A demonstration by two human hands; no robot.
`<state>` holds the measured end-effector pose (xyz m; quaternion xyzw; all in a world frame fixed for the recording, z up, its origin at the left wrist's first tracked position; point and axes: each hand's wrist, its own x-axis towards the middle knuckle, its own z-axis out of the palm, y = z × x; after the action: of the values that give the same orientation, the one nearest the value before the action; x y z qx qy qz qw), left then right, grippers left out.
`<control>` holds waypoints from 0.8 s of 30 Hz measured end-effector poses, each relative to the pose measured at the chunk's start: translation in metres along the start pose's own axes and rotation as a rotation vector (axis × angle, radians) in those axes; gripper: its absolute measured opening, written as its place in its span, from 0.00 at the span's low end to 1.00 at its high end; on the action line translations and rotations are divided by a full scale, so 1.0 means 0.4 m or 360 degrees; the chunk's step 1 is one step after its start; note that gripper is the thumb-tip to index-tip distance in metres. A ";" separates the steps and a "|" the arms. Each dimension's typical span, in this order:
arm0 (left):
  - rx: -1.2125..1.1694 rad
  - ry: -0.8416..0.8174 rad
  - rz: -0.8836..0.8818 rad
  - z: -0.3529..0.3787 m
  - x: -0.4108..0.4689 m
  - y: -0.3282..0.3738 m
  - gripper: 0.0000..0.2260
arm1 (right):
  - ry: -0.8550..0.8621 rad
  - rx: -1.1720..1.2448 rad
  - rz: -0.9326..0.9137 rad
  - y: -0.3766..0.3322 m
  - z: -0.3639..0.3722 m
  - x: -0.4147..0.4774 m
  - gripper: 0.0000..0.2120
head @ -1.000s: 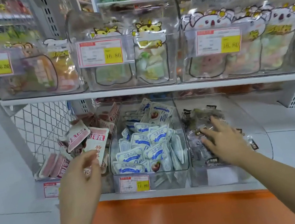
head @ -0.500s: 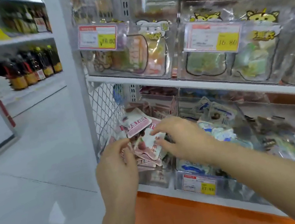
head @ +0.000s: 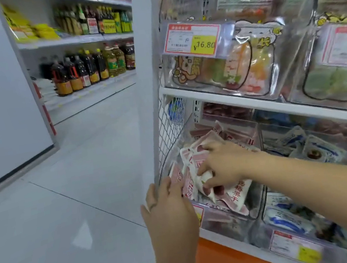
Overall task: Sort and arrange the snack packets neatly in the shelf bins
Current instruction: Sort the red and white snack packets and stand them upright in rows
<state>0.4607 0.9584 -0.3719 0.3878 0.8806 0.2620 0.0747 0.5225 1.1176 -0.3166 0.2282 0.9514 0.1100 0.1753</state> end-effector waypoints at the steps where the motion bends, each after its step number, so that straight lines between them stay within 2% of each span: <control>1: 0.0028 -0.0024 0.0014 0.001 -0.001 0.004 0.19 | 0.0000 -0.0006 0.0007 0.008 0.006 -0.022 0.22; 6: 0.0055 -0.0085 0.0015 0.005 -0.008 0.022 0.19 | -0.0005 0.0030 0.0084 0.018 0.027 -0.113 0.21; 10: -0.0013 -0.0089 0.0173 0.021 -0.023 0.042 0.16 | 0.0025 0.0013 0.0141 0.016 0.035 -0.144 0.21; 15: 0.0158 -0.0233 0.0264 0.040 -0.021 0.063 0.15 | 0.0263 0.0084 0.0357 0.041 0.027 -0.150 0.21; 18: 0.0105 -0.0098 0.0336 0.053 -0.017 0.064 0.14 | 0.0536 0.0118 0.0273 0.039 0.014 -0.132 0.17; 20: 0.0044 0.0141 0.0363 0.056 -0.007 0.061 0.11 | 0.0629 0.0380 0.0153 0.021 0.002 -0.112 0.14; 22: -0.0025 0.0166 0.0388 0.059 -0.005 0.055 0.10 | 0.0382 0.0691 0.0108 -0.001 -0.005 -0.090 0.14; 24: -0.0173 0.0092 0.0340 0.053 0.005 0.053 0.15 | 0.0112 0.0800 0.0089 -0.018 -0.001 -0.071 0.16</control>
<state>0.4799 0.9805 -0.3788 0.4671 0.8205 0.3270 0.0418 0.5433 1.0980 -0.3101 0.2869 0.9476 -0.1174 0.0767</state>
